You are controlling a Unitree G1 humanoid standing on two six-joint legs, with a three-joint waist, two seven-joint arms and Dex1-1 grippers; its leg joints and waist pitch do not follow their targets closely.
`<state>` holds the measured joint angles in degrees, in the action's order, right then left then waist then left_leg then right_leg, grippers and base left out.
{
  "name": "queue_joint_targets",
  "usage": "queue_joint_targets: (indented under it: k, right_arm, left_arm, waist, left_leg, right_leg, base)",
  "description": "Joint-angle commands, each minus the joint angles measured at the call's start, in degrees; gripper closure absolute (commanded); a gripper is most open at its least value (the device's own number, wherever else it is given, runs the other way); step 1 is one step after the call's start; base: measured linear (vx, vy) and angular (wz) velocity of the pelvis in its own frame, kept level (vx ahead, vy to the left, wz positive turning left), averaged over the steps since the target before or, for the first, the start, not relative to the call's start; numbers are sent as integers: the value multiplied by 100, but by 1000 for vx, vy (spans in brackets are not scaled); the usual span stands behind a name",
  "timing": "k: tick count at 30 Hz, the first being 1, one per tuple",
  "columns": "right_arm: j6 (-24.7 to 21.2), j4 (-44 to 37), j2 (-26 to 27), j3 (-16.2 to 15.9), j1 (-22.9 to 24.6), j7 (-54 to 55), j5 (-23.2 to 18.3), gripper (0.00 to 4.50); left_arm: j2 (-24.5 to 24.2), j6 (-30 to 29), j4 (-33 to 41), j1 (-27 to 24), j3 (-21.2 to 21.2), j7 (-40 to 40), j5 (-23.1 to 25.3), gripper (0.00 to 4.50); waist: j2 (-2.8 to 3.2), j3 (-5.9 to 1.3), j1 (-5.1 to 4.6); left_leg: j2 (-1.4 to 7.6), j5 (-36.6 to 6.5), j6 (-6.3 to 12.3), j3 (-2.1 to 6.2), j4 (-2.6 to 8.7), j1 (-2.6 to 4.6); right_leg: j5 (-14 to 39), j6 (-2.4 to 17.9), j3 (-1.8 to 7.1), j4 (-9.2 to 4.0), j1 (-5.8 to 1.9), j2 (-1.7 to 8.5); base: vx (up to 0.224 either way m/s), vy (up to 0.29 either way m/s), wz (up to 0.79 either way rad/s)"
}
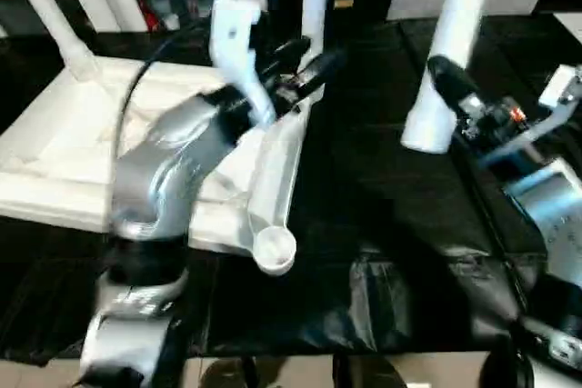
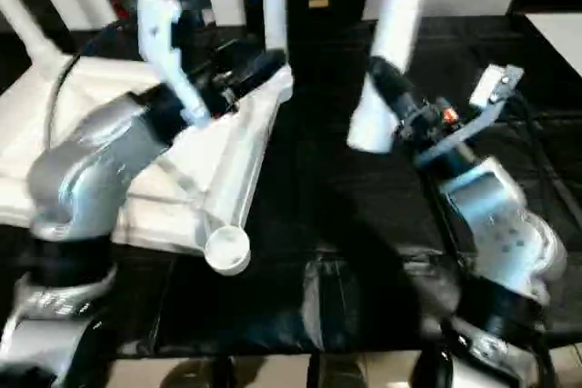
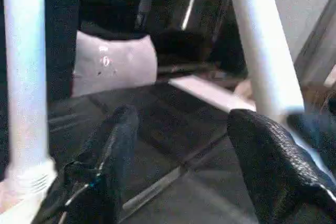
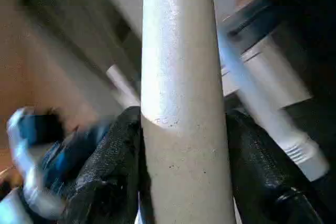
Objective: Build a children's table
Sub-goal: Pick table leg
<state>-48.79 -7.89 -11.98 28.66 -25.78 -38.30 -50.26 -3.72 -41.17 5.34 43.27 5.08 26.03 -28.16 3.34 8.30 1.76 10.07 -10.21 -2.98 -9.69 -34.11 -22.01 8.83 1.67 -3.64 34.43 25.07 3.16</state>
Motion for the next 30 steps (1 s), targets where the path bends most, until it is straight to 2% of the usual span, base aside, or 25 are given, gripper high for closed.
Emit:
queue_joint_targets:
  k: [1, 2, 4, 5, 8, 10, 11, 14, 16, 17, 18, 21, 22, 24, 25, 26, 27, 28, 29, 30]
  right_arm:
    - [-120, -323, 13, -246, 92, -168, -277, 261]
    - [-298, -517, 21, -342, 203, -218, -452, 261]
    - [-376, -593, 10, -377, 240, -216, -501, 261]
    - [-412, -660, -10, -459, 279, -240, -496, 261]
    - [-413, -729, -38, -571, 329, -262, -509, 261]
    - [-373, -780, -32, -680, 377, -245, -483, 261]
    - [-344, -826, -46, -770, 420, -239, -467, 261]
    - [-232, -905, -52, -965, 481, -172, -310, 261]
    - [-63, -926, -56, -1200, 540, -88, -12, 261]
    - [164, -945, -14, -1437, 601, -60, 299, 261]
    - [233, -974, -5, -1512, 633, -65, 386, 261]
    - [402, -1075, 37, -1873, 738, -13, 638, 261]
    - [407, -1104, 44, -1938, 771, -14, 643, 261]
    - [580, -1095, 97, -2023, 834, -2, 759, 261]
    - [857, -1009, 148, -2130, 888, 58, 999, 261]
    - [1318, -838, 191, -2356, 956, 58, 1406, 261]
    - [1428, -797, 205, -2416, 975, 41, 1489, 261]
    - [1996, -614, 243, -2654, 1024, -8, 1909, 261]
    - [2200, -552, 255, -2733, 1040, -20, 2056, 261]
    - [2556, -383, 300, -2960, 1093, -128, 2293, 261]
  left_arm:
    - [86, -214, 23, 112, 94, -6, -265, 102]
    - [261, -505, 54, 174, 189, -63, -514, 102]
    - [328, -646, 58, 211, 254, -103, -680, 85]
    - [398, -703, 78, 223, 326, -124, -861, 75]
    - [477, -767, 42, 245, 392, -168, -1114, 60]
    - [469, -850, 79, 196, 352, -97, -1195, 42]
    - [481, -915, 122, 158, 335, -103, -1215, 31]
    - [540, -1076, 215, 99, 377, -147, -1326, 10]
    - [604, -1295, 361, -16, 453, -208, -1634, 4]
    - [510, -1358, 558, -235, 312, -204, -1611, 4]
    - [449, -1347, 638, -323, 216, -198, -1535, 0]
    - [55, -908, 822, -703, -323, -216, -745, 0]
    - [-46, -735, 858, -805, -455, -231, -505, 0]
    - [-128, -457, 879, -948, -570, -287, -209, 0]
    - [-82, -296, 918, -1065, -536, -362, -130, 0]
    - [40, -26, 978, -1237, -477, -475, -32, 0]
    - [62, 42, 1003, -1279, -480, -512, -5, 18]
    - [117, 314, 1056, -1402, -556, -618, 155, 29]
    - [126, 400, 1078, -1442, -592, -657, 201, 36]
    - [83, 907, 1074, -1569, -806, -677, 531, 39]
  waist:
    - [-102, -534, 44]
    - [-79, -511, 51]
    - [-57, -536, 66]
    - [-31, -523, 61]
    - [-66, -513, 52]
    - [-51, -520, 51]
    - [-63, -519, 48]
    - [-60, -536, 52]
    - [-86, -543, 45]
    - [-88, -547, 46]
    - [-98, -531, 32]
    - [-79, -509, 26]
    - [-67, -500, 11]
    - [-67, -491, 0]
    - [-86, -488, -6]
    - [-71, -471, -15]
    - [-79, -485, -8]
    - [-89, -472, -22]
    - [-91, -464, -34]
    - [-83, -473, -29]
  left_leg:
    - [90, -311, 697, 29, 266, 16]
    - [100, -326, 740, 45, 273, 0]
    - [123, -257, 771, 57, 268, 15]
    - [132, -226, 795, 72, 274, 4]
    - [134, -255, 805, 77, 291, -4]
    - [144, -160, 855, 82, 287, -2]
    - [146, -152, 862, 79, 287, -6]
    - [166, 13, 904, 89, 279, -13]
    - [170, 147, 952, 85, 268, -30]
    - [178, 142, 952, 86, 267, -32]
    - [180, 109, 962, 78, 271, -45]
    - [191, -26, 958, 84, 290, -23]
    - [201, -125, 909, 93, 301, -11]
    - [204, -160, 847, 90, 310, -1]
    - [219, -224, 763, 88, 323, -1]
    - [225, -327, 686, 72, 327, 9]
    - [240, -345, 650, 86, 324, -4]
    - [240, -483, 587, 82, 335, -18]
    - [235, -529, 572, 76, 336, -26]
    - [219, -566, 572, 75, 333, -9]
  right_leg:
    - [1805, 893, 216, -548, -440, 300]
    - [1774, 914, 190, -548, -435, 304]
    - [1666, 969, 182, -537, -434, 313]
    - [1588, 994, 171, -530, -427, 311]
    - [1522, 1008, 164, -538, -439, 326]
    - [1424, 1019, 168, -529, -432, 339]
    - [1411, 1021, 172, -531, -436, 344]
    - [1214, 1083, 173, -494, -443, 362]
    - [1021, 1166, 177, -469, -439, 370]
    - [1007, 1189, 179, -456, -441, 378]
    - [1073, 1164, 182, -475, -432, 376]
    - [1337, 1019, 186, -501, -416, 375]
    - [1534, 856, 188, -527, -415, 377]
    - [1602, 817, 193, -535, -404, 380]
    - [1620, 831, 196, -540, -397, 384]
    - [1635, 866, 206, -540, -378, 388]
    - [1601, 888, 201, -528, -388, 411]
    - [1652, 868, 210, -536, -389, 422]
    - [1686, 841, 210, -549, -383, 418]
    - [1700, 825, 218, -541, -391, 418]
  base:
    - [0, 0, 0]
    - [0, 0, 0]
    - [0, 0, 0]
    - [0, 0, 0]
    - [0, 0, 0]
    - [0, 0, 0]
    - [0, 0, 0]
    - [0, 0, 0]
    - [0, 0, 0]
    - [0, 0, 0]
    - [0, 0, 0]
    - [0, 0, 0]
    - [0, 0, 0]
    - [0, 0, 0]
    - [0, 0, 0]
    - [0, 0, 0]
    - [0, 0, 0]
    - [0, 0, 0]
    - [0, 0, 0]
    - [0, 0, 0]
